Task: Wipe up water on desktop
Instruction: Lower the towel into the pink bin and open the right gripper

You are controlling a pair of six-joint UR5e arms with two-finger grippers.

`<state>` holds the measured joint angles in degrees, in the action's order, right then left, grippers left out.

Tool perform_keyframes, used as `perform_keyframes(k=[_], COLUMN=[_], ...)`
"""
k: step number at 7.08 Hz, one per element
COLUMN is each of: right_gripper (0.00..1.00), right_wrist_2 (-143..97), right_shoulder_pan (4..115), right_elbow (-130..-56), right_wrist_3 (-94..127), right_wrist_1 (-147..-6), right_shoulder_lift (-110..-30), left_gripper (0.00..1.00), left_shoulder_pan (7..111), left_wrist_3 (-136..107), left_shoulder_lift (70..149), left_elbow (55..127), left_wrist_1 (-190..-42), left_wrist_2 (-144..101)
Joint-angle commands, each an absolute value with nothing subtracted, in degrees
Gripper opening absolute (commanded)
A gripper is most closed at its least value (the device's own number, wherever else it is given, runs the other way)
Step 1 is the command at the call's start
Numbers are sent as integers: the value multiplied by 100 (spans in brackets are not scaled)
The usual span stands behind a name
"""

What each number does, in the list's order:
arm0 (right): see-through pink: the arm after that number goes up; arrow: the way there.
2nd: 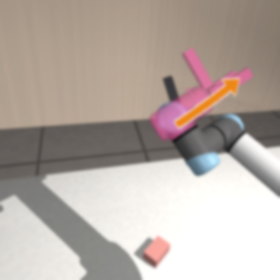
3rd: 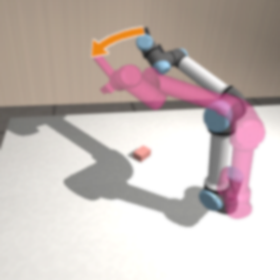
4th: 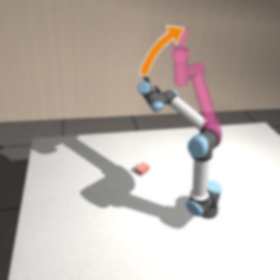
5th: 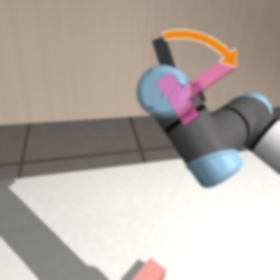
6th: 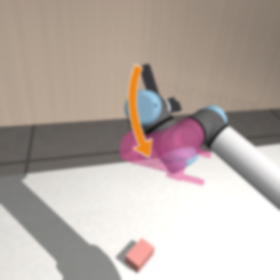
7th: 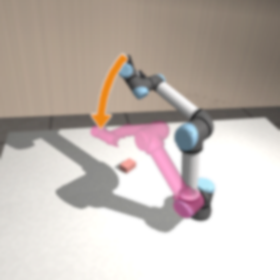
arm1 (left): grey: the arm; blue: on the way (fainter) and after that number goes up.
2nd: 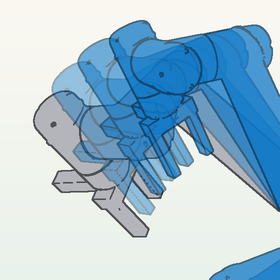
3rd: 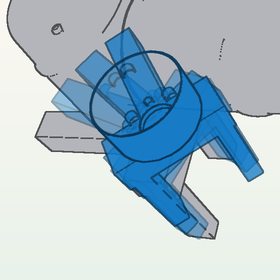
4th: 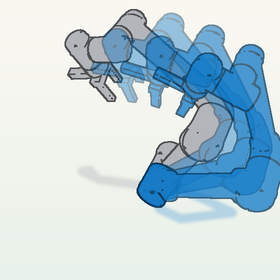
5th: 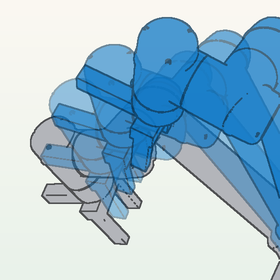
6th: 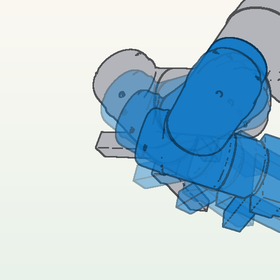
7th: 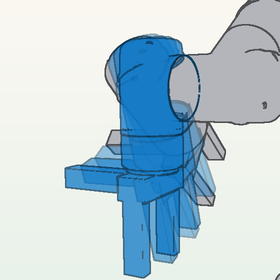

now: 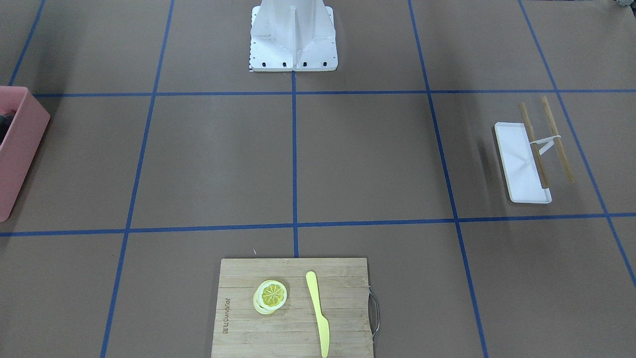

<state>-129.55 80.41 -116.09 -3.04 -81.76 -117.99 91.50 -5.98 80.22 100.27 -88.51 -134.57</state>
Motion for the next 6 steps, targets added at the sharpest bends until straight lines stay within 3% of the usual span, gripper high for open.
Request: perform_keyframes(k=[1, 4, 6], right_gripper=[100, 100, 100], right_wrist_2=[-12555, -12560, -12577], right_shoulder_pan=[8051, 8399, 8788], right_elbow=[-11392, -11137, -10567], right_wrist_3=[-334, -264, -264], right_wrist_1=[-8165, -8253, -8262], right_shoulder_lift=[-11603, -11339, -10822], left_gripper=[98, 98, 98], left_shoulder_pan=[9149, 9149, 9149], left_wrist_3=[-598, -598, -598], left_shoulder_lift=[8007, 7980, 7980], left_elbow=[10011, 10011, 10020], left_wrist_1=[-8842, -8851, -8851], left_wrist_2=[-13456, -13456, -13456])
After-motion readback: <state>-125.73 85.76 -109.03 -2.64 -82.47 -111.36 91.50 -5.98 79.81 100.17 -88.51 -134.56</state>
